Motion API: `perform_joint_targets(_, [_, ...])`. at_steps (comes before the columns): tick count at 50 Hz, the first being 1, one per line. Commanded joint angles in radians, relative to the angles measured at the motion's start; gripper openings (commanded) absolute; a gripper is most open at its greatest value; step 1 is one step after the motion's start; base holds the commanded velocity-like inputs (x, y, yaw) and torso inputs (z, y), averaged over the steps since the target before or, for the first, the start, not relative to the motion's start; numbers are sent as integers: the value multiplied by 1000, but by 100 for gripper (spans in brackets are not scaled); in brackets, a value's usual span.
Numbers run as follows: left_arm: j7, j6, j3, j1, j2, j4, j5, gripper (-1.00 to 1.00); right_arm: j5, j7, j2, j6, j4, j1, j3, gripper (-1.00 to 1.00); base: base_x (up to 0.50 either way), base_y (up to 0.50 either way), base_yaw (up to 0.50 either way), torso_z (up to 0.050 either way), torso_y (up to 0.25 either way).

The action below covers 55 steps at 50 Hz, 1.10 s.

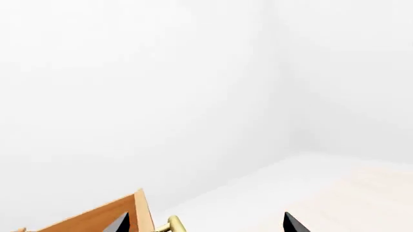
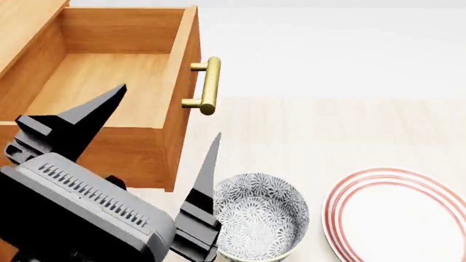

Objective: Open the top drawer of the cabinet.

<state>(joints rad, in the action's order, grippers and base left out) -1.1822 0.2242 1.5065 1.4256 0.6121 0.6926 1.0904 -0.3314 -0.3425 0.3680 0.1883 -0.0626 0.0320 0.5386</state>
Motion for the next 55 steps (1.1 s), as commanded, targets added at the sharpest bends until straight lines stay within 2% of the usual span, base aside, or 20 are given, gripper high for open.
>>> perform_joint_targets(1, [-45, 8, 57, -110, 34, 92, -330, 100, 22, 18, -18, 0, -4, 0, -20, 100, 0, 0, 0, 0, 0])
perform_joint_targets(10, [-98, 17, 132, -188, 61, 65, -550, 100, 31, 18, -23, 12, -28, 3, -16, 100, 0, 0, 0, 0, 0])
perform_joint_targets(19, [-79, -103, 158, -288, 93, -70, -612, 100, 38, 11, -31, 29, -57, 11, -21, 100, 0, 0, 0, 0, 0])
perform_joint_targets(29, [-117, -200, 210, -414, 136, -218, -733, 100, 47, -25, -17, 47, -32, -2, -45, 100, 0, 0, 0, 0, 0])
perform_joint_targets(38, [-182, -289, 263, -522, 197, -358, -890, 100, 74, -24, -22, 224, -58, -12, -77, 100, 0, 0, 0, 0, 0])
perform_joint_targets(45, [-261, -259, 301, -581, 197, -381, -1050, 100, 82, -35, -31, 303, -93, -9, -101, 100, 0, 0, 0, 0, 0])
perform_joint_targets(47, [-338, -212, 279, -596, 209, -370, -1107, 100, 77, -38, -35, 372, -94, -14, -121, 100, 0, 0, 0, 0, 0])
perform_joint_targets(50, [-379, -195, 246, -623, 223, -368, -1149, 100, 62, -36, -35, 435, -84, -22, -140, 100, 0, 0, 0, 0, 0])
perform_joint_targets(52, [-384, -189, 179, -680, 238, -369, -1194, 100, 52, -42, -38, 485, -72, -32, -157, 100, 0, 0, 0, 0, 0])
perform_joint_targets(55, [-387, -175, 11, -835, 256, -377, -1301, 100, 54, -44, -43, 592, -77, -42, -189, 100, 0, 0, 0, 0, 0])
